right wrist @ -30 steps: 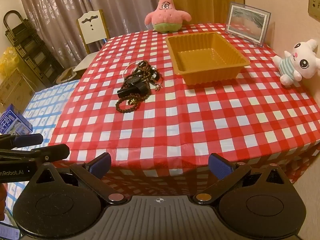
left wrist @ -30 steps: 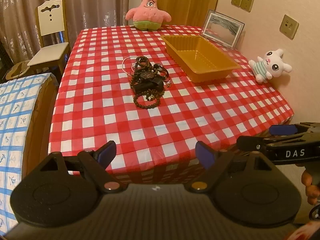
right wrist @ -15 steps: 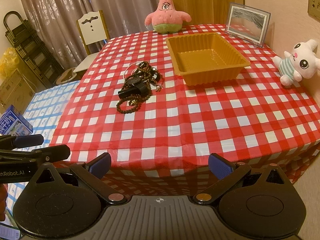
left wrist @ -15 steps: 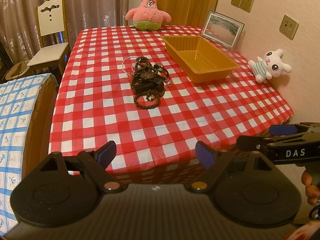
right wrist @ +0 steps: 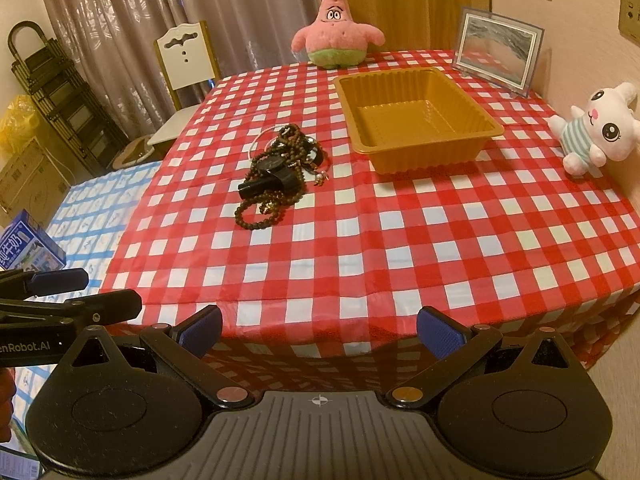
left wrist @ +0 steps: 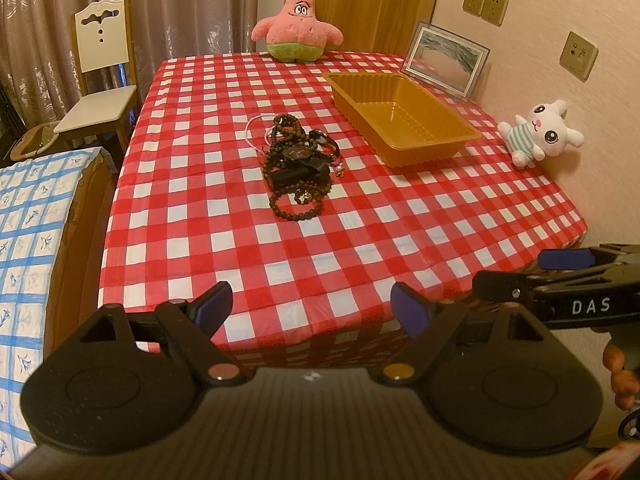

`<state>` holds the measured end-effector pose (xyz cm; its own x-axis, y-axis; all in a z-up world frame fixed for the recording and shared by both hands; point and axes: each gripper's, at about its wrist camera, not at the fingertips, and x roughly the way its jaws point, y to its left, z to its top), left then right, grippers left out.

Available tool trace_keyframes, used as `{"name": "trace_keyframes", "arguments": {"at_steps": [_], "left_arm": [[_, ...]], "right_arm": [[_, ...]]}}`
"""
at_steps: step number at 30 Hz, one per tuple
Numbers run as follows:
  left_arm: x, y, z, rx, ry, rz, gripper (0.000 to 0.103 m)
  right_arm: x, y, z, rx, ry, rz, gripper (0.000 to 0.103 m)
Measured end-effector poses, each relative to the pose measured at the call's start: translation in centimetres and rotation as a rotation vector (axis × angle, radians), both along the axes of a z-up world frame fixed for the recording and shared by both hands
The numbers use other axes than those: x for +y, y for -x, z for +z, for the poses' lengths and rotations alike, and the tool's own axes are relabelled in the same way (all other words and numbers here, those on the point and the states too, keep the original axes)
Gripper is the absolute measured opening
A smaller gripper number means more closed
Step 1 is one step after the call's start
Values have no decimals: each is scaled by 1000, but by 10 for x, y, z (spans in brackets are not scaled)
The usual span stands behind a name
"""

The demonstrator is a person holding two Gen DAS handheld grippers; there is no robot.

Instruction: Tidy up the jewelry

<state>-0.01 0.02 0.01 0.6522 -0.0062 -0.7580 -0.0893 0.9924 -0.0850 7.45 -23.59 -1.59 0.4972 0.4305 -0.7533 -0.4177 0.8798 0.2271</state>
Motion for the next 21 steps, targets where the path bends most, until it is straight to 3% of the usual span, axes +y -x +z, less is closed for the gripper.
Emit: {"name": "trace_keyframes", "arguments": {"at_steps": [21], "left_arm": [[0,0,0,-1,2,-1,85]], "right_arm": [[7,-7,-1,-2,0,0,103]]}}
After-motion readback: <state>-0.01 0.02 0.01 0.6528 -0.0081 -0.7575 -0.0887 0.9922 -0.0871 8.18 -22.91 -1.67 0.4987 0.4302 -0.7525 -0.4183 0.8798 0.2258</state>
